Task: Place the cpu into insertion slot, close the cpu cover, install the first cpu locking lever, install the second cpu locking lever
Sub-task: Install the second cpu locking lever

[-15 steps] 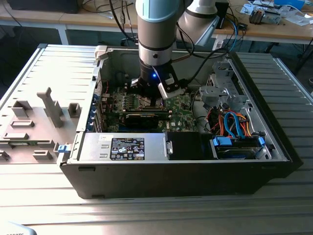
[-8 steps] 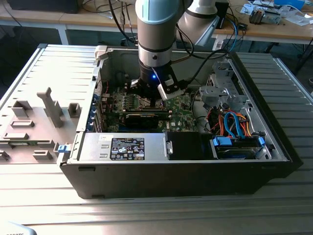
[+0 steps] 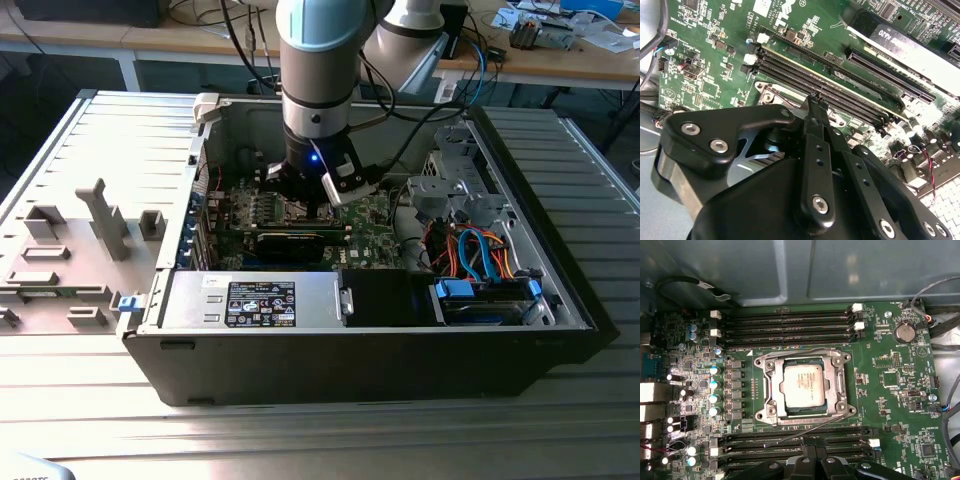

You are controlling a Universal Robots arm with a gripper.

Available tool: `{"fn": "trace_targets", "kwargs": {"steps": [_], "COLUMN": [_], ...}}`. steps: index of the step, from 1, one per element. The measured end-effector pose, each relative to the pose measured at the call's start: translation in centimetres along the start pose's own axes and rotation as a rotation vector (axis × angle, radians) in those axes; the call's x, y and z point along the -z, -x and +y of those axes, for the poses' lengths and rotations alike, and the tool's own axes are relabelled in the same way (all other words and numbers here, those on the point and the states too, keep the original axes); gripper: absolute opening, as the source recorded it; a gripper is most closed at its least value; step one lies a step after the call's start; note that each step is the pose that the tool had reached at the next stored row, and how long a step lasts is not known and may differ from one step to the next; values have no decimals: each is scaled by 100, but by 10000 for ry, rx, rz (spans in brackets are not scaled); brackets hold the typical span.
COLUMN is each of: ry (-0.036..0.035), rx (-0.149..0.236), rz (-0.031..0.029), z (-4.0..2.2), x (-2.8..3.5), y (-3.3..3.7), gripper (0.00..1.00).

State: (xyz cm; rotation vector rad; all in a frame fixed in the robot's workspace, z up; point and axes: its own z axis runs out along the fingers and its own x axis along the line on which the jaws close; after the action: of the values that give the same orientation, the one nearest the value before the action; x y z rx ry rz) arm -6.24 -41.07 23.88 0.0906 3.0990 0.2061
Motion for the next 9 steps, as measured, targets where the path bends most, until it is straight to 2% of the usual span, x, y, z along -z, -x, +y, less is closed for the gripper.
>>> {"fn": "trace_targets", "kwargs": {"steps": [9], "ry": [4], "rx": [0], "rz": [-2], "z": [5], "x": [-9], "y": [-2], "gripper": [11]}}
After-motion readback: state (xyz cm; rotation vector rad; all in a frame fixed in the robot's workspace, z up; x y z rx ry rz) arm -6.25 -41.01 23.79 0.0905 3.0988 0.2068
